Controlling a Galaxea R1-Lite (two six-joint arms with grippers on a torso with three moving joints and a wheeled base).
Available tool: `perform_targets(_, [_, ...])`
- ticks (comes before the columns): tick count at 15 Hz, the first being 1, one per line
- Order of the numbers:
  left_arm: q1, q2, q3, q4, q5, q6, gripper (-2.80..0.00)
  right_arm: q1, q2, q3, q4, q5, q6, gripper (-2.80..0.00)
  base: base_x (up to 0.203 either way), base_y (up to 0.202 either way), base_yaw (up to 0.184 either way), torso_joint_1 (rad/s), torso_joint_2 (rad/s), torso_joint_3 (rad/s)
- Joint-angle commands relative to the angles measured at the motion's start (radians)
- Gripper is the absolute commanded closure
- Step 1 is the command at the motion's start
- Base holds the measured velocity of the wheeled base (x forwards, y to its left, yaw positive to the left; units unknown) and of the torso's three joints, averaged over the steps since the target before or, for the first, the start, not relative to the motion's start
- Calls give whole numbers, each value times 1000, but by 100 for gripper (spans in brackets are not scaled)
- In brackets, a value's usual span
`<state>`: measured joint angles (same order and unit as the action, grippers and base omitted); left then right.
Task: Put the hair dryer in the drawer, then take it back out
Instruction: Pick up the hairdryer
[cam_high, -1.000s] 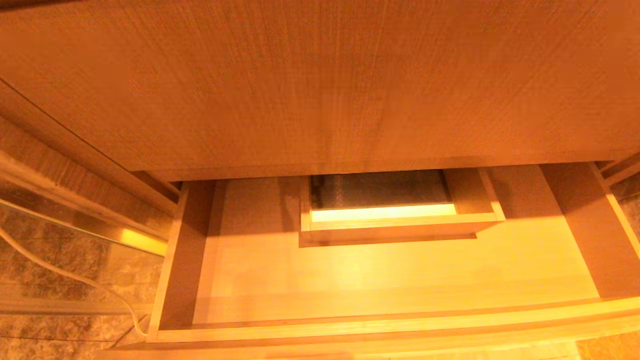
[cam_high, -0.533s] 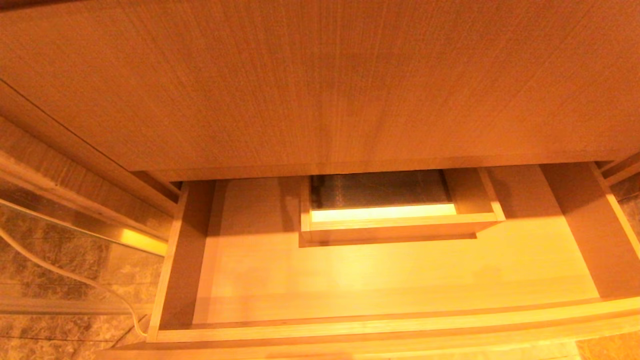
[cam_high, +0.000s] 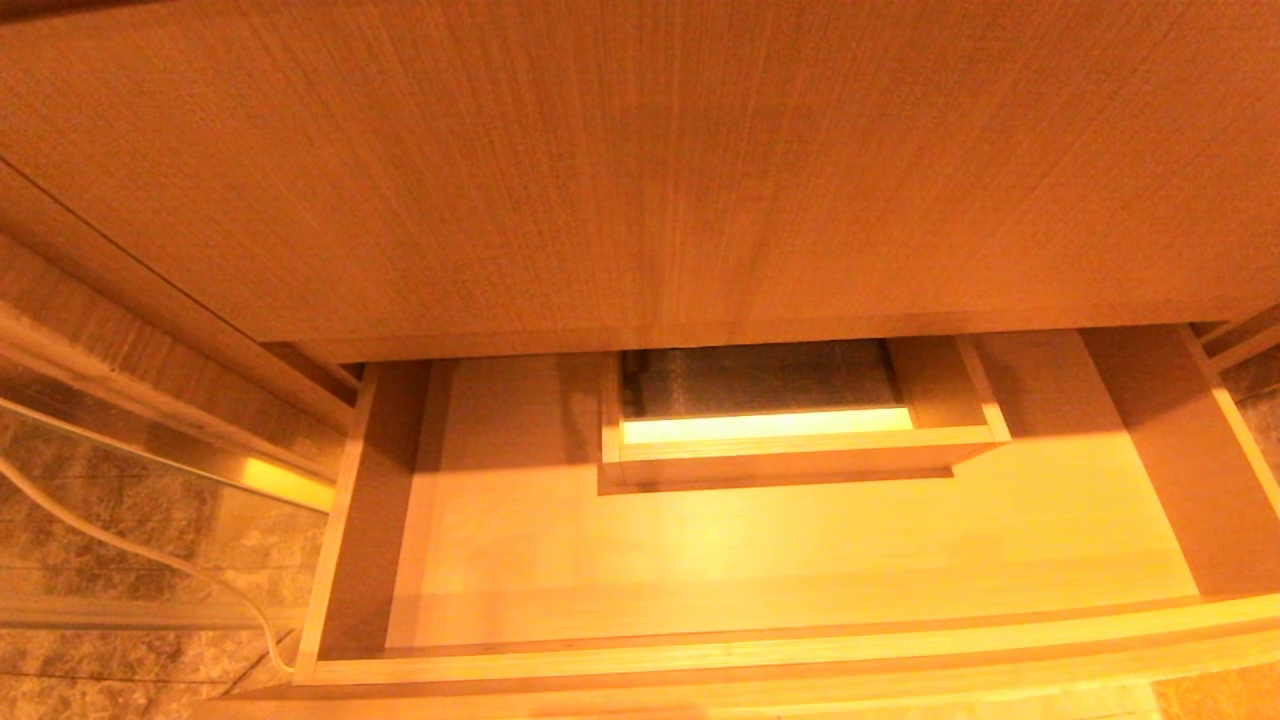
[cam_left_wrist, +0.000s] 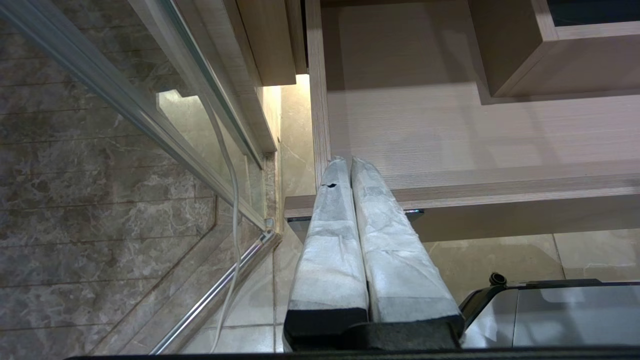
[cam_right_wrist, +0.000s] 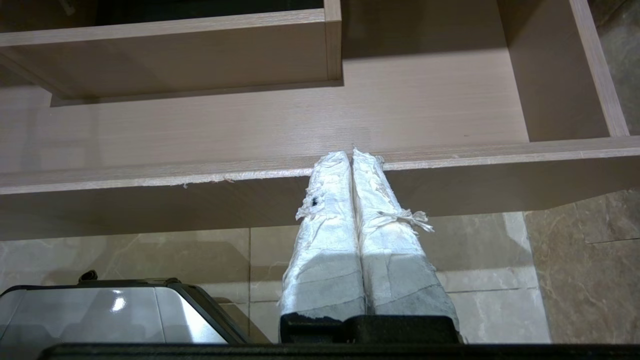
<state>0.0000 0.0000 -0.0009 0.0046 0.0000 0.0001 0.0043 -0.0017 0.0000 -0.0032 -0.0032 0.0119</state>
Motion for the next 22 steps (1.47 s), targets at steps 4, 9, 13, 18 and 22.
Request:
perform_targets(4, [0,-2,-1,0,0,0,0,0,2,0,0,0,-4,0,0,0,0,0,0,0])
perform_targets(9, [0,-2,-1,0,0,0,0,0,2,0,0,0,-4,0,0,0,0,0,0,0])
perform_targets(13, [0,-2,1,0,0,0,0,0,2,0,1,0,-6,0,1,-3,19,85,-296,-187])
perform_targets(18, [0,-2,-1,0,0,0,0,0,2,0,2,2,-7,0,4,-9,165,155,-396,-243])
perform_targets(22, [0,-2,-1,0,0,0,0,0,2,0,2,0,-7,0,1,-3,56,32,-60,-40])
